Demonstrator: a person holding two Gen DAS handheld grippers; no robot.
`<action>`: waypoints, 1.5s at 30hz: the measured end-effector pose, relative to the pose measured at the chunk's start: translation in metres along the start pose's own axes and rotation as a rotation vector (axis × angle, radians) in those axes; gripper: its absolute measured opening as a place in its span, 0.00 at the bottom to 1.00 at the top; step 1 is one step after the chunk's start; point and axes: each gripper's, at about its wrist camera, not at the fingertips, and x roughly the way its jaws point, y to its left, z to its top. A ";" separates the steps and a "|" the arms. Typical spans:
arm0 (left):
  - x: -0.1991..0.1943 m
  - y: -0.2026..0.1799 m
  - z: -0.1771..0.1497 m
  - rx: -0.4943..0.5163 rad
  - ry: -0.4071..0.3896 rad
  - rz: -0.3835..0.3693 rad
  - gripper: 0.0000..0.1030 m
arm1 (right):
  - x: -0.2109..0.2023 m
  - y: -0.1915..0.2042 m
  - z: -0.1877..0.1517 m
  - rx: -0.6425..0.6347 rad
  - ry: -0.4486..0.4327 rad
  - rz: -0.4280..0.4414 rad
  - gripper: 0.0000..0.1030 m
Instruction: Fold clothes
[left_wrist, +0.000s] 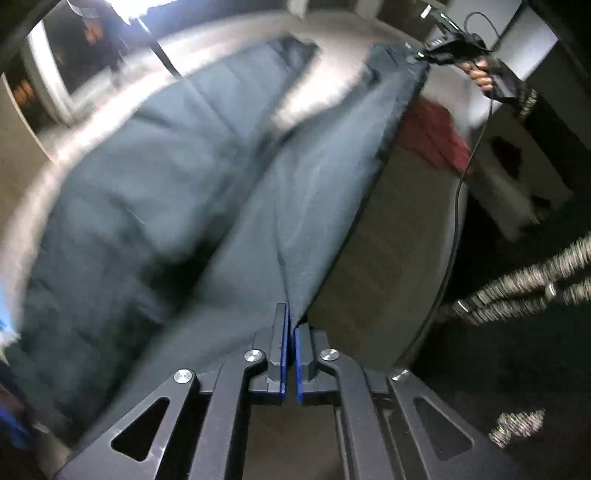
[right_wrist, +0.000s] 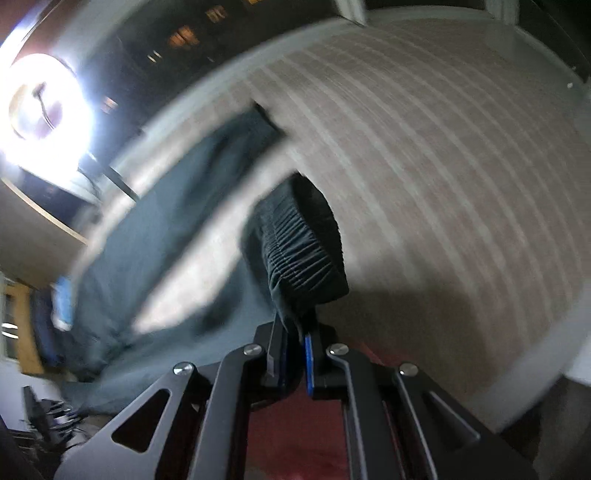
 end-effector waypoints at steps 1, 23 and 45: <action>0.015 -0.004 -0.008 -0.011 0.040 -0.005 0.12 | 0.007 -0.007 -0.010 0.007 0.029 -0.028 0.12; -0.061 0.175 -0.193 -0.862 -0.251 0.521 0.50 | -0.053 0.057 -0.011 -0.141 -0.210 -0.016 0.28; -0.063 0.272 0.016 -0.516 -0.211 0.643 0.58 | 0.031 0.076 0.136 -0.102 -0.182 0.034 0.40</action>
